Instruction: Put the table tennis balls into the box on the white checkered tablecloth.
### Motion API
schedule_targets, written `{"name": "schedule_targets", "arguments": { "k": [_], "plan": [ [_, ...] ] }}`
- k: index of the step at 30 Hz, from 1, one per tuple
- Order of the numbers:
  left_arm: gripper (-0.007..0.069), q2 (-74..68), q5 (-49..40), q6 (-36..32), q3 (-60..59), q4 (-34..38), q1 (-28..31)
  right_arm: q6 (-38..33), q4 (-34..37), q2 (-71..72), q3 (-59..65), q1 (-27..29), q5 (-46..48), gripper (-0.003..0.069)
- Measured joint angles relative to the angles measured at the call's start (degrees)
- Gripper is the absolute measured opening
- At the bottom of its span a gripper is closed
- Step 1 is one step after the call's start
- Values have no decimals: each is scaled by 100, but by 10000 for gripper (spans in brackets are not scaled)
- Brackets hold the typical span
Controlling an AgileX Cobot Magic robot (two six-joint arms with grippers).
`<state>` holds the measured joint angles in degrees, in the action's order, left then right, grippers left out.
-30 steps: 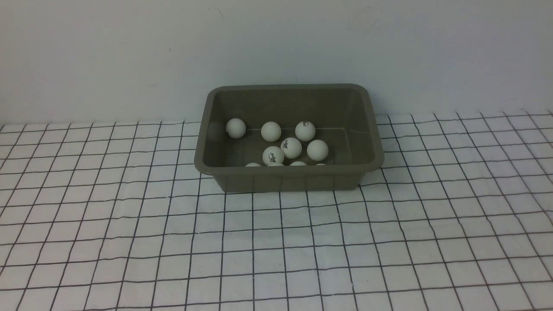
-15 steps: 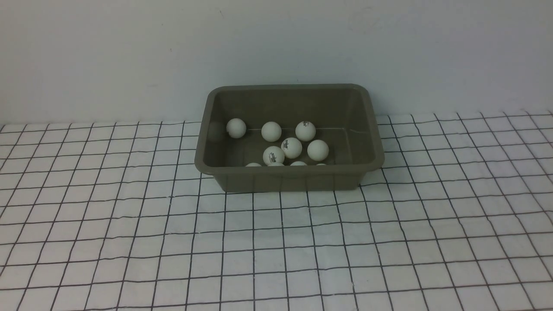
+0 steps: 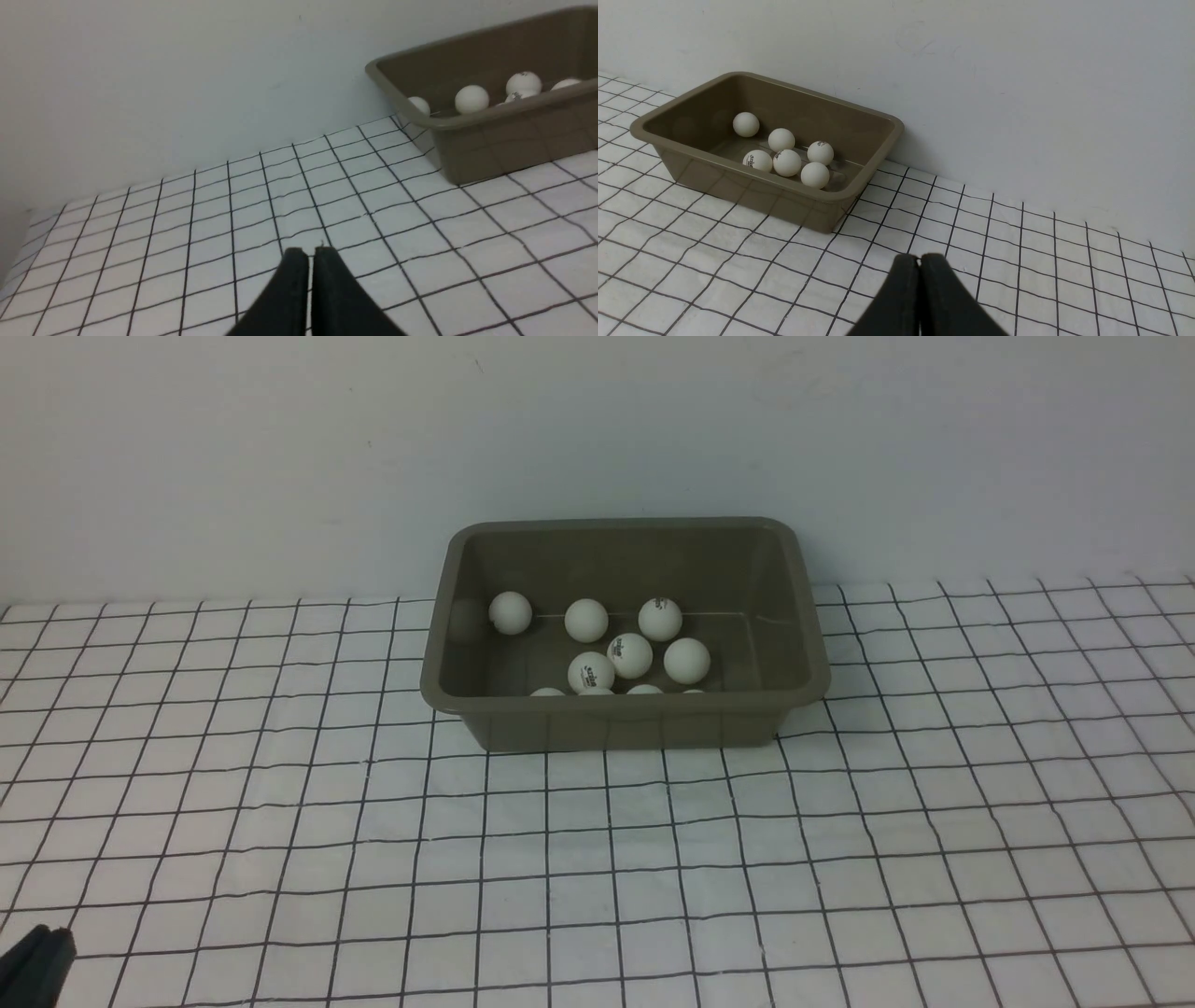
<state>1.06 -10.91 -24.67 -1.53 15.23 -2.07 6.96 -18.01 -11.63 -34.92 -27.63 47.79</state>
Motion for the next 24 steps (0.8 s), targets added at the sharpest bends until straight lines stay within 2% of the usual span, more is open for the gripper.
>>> {"name": "schedule_targets", "arguments": {
  "k": [4, 9, 13, 24],
  "plan": [
    [-4, 0, -131, 63, -6, 0, 414, 0, 0, 0, 0, 0, 0, -18],
    [-4, 0, -722, 480, -6, -44, 916, 0, 0, 0, 0, 0, 0, -18],
    [-4, 0, -1133, 549, -6, 1, 985, 0, 0, 0, 0, 0, 0, -18],
    [-4, 0, -1273, 562, 16, 209, 990, 0, 0, 0, 0, 0, 0, -18]
  ]
}}
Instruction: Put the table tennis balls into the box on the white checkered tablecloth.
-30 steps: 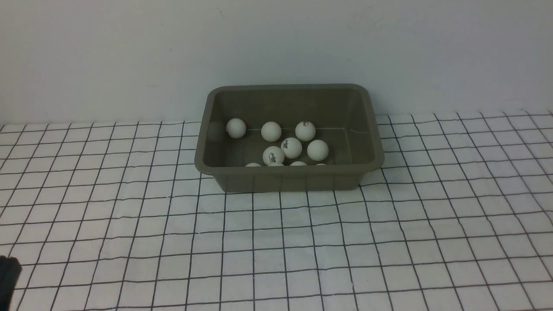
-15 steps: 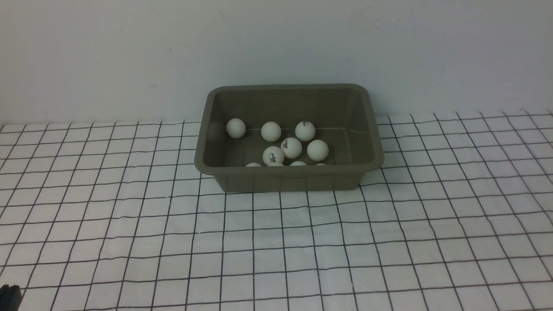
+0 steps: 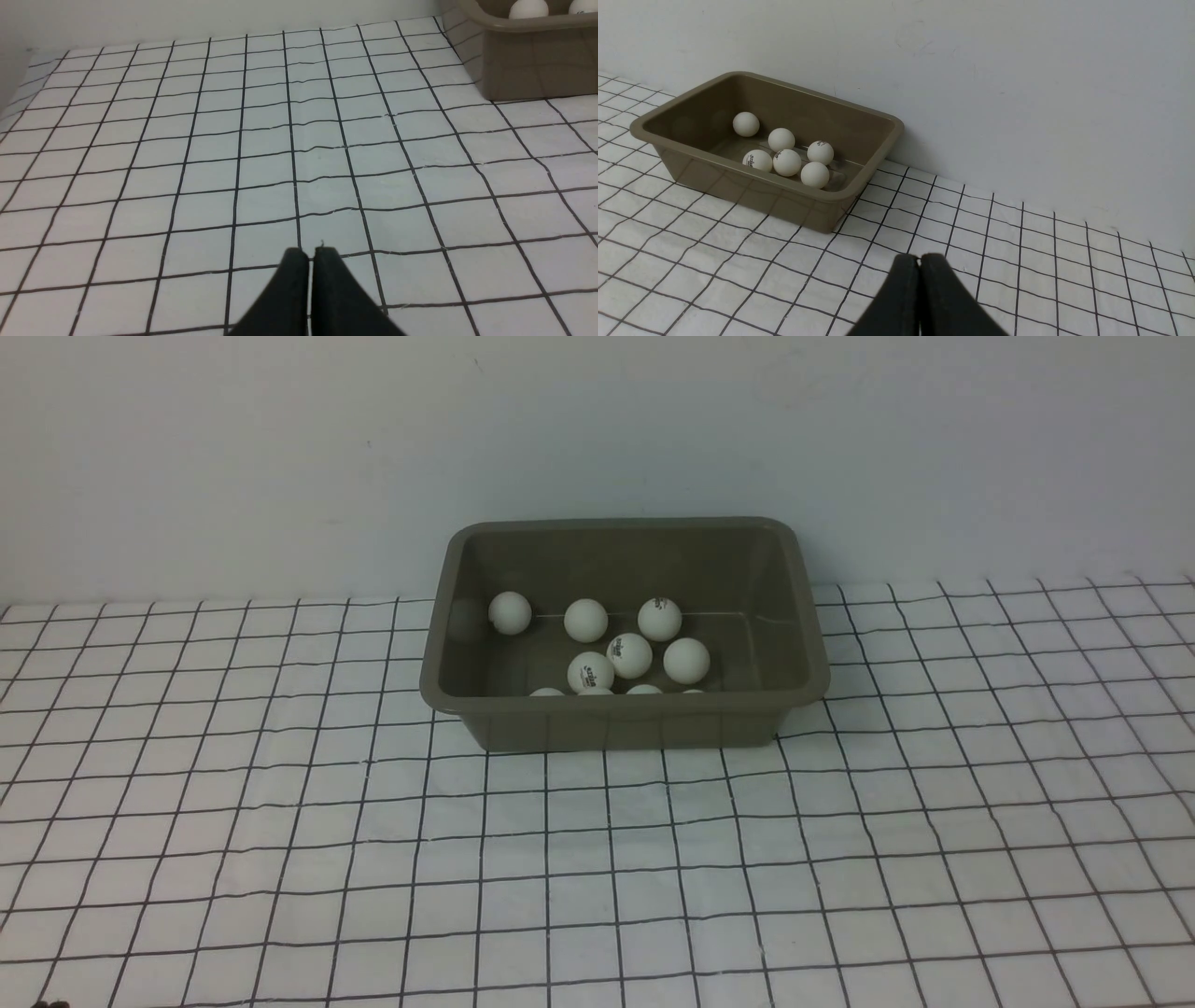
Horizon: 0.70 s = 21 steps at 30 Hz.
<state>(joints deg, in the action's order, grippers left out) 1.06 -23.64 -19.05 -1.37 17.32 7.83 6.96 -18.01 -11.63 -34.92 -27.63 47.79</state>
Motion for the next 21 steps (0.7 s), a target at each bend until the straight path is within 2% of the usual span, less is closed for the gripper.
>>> {"name": "schedule_targets", "arguments": {
  "k": [10, 14, 17, 18, 19, 21],
  "plan": [
    [-4, 0, -5, 15, 0, 0, 0, 0, 0, 0, 0, 7, 0, -18],
    [-4, 0, -5, 15, 0, 6, 0, -36, 10, 0, 0, 198, -41, -18],
    [-4, 0, -5, 15, 0, 6, 0, 45, 544, 0, 7, 1218, -364, -18],
    [-4, 0, -5, 15, 0, 6, 0, 52, 587, 0, 18, 1273, -381, -18],
    [-4, 0, -5, 15, 0, 6, 0, 65, 890, 29, 134, 1685, -574, -18],
    [-4, 0, -5, 19, 0, 6, 0, 65, 1149, 96, 369, 2003, -798, -18]
  ]
}}
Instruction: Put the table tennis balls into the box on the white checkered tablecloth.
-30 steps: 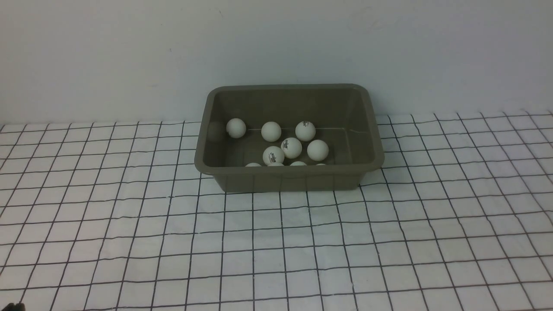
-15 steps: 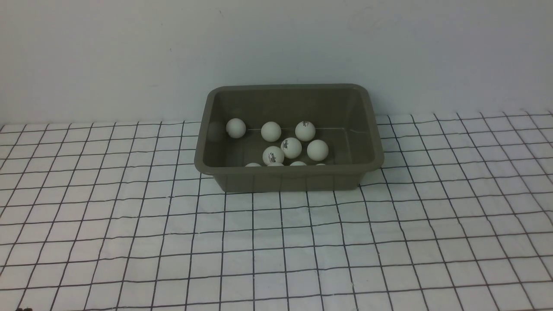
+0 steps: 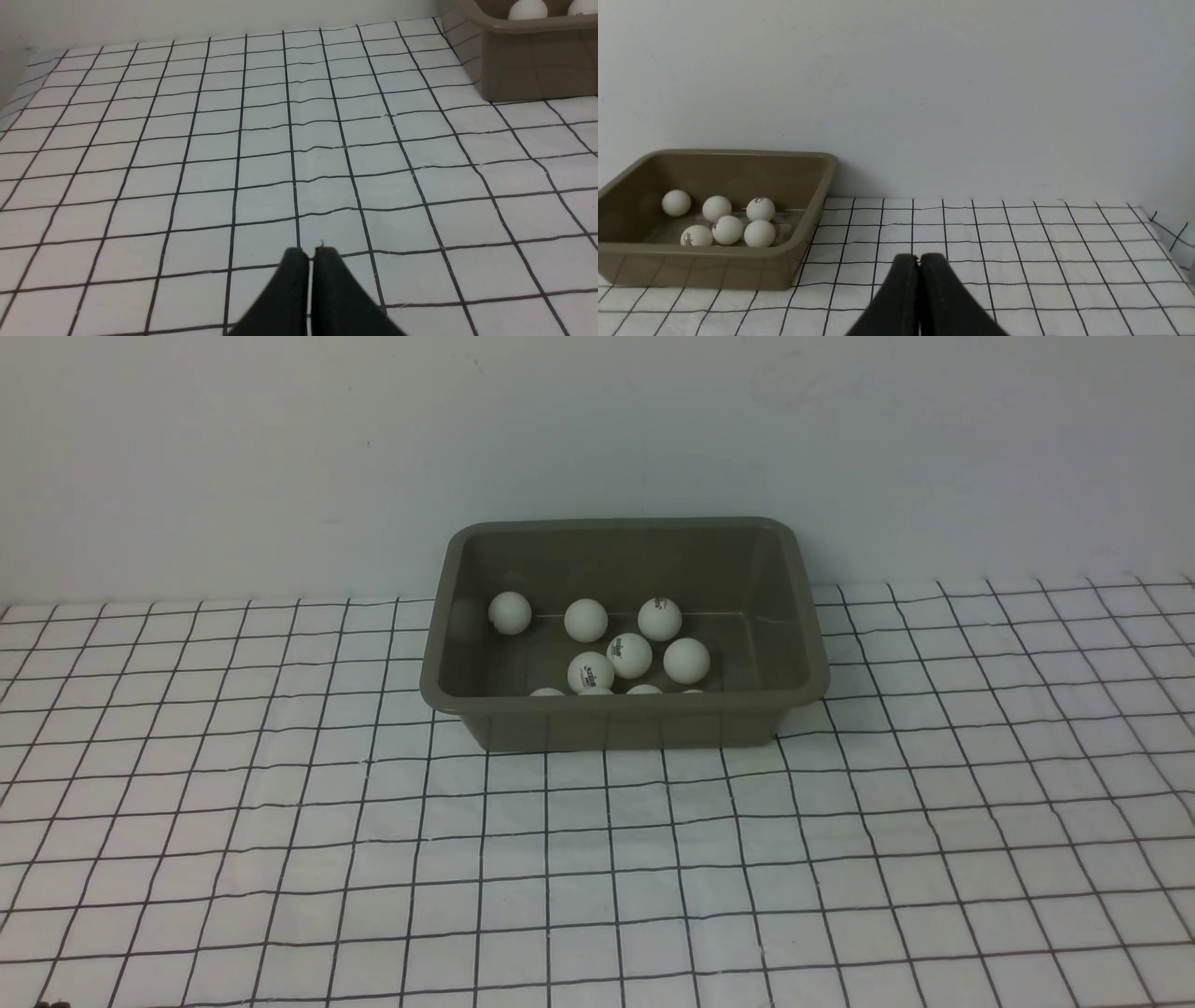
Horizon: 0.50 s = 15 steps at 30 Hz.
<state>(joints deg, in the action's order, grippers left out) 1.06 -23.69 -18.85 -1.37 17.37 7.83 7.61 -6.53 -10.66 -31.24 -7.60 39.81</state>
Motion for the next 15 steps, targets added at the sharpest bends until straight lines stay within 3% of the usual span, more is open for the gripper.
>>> {"name": "schedule_targets", "arguments": {
  "k": [5, 15],
  "plan": [
    [-4, 0, 0, 0, 0, 0, 0, -129, 494, 505, 1333, 570, -918, -18],
    [-4, 0, -5, 0, 0, 4, 0, -126, 572, 1133, 2774, 594, -1322, -18]
  ]
}}
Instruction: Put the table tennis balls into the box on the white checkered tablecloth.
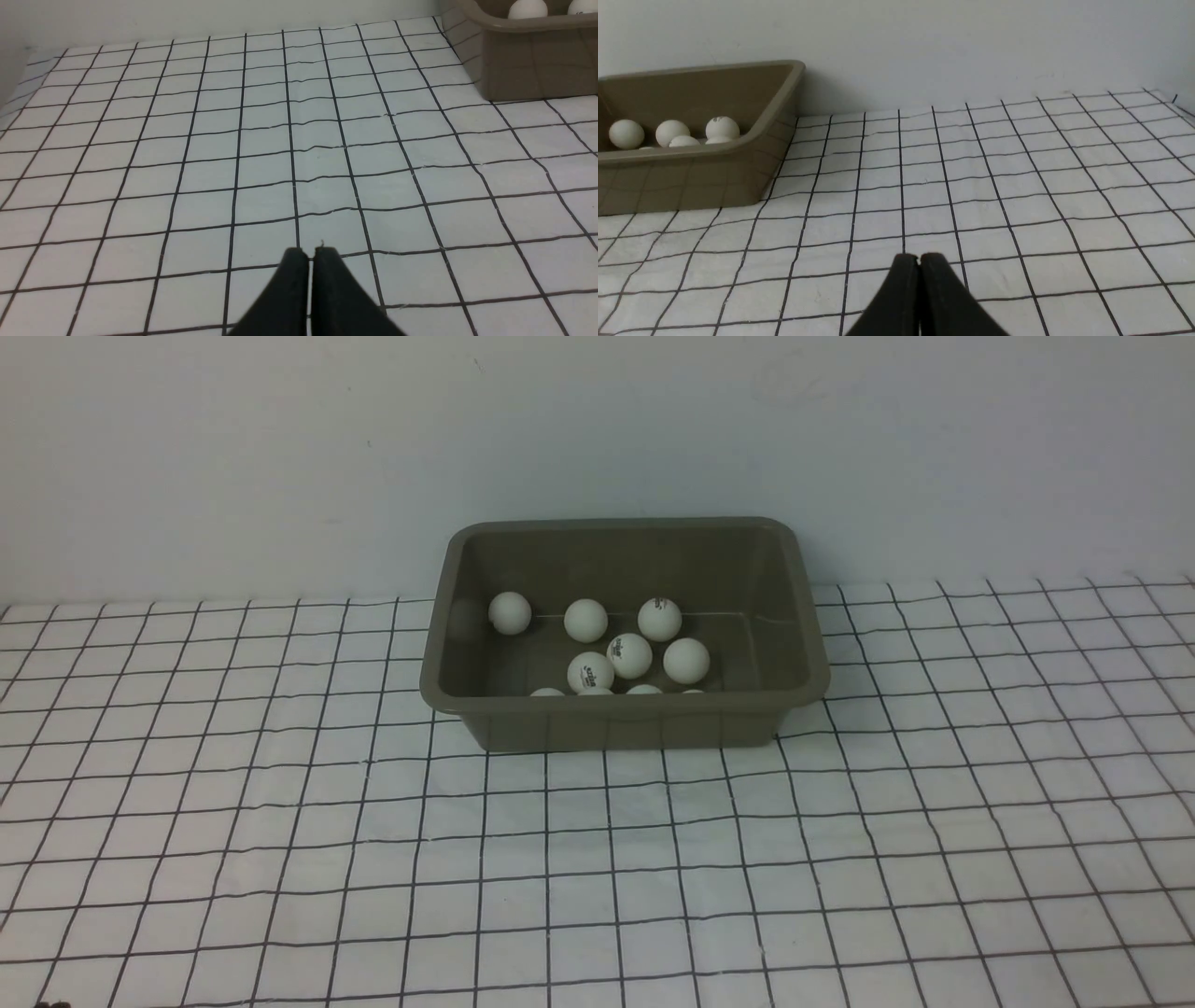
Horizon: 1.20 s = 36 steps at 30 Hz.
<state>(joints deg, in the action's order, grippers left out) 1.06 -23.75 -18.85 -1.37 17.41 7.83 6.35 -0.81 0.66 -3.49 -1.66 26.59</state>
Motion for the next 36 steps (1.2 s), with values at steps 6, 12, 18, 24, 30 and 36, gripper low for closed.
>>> {"name": "schedule_targets", "arguments": {
  "k": [6, 12, 18, 24, 30, 36],
  "plan": [
    [-4, 0, 0, 0, 0, 2, 0, 0, -11, 6, 233, 0, 30, -18],
    [-3, 0, 0, 0, 0, 12, 0, 6, -23, 6, 413, 0, -111, -18],
    [-4, 0, 0, 0, 0, 12, 0, 6, -23, 6, 432, 0, -189, -18],
    [-4, 0, 0, 0, 0, 12, 0, 6, -23, 6, 432, 0, -197, -18],
    [-4, 0, 0, 0, 0, 12, 0, 6, -23, 6, 432, 0, -199, -18],
    [-4, 0, 0, 0, 0, 12, 0, 6, -23, 6, 432, 0, -199, -18]
  ]
}}
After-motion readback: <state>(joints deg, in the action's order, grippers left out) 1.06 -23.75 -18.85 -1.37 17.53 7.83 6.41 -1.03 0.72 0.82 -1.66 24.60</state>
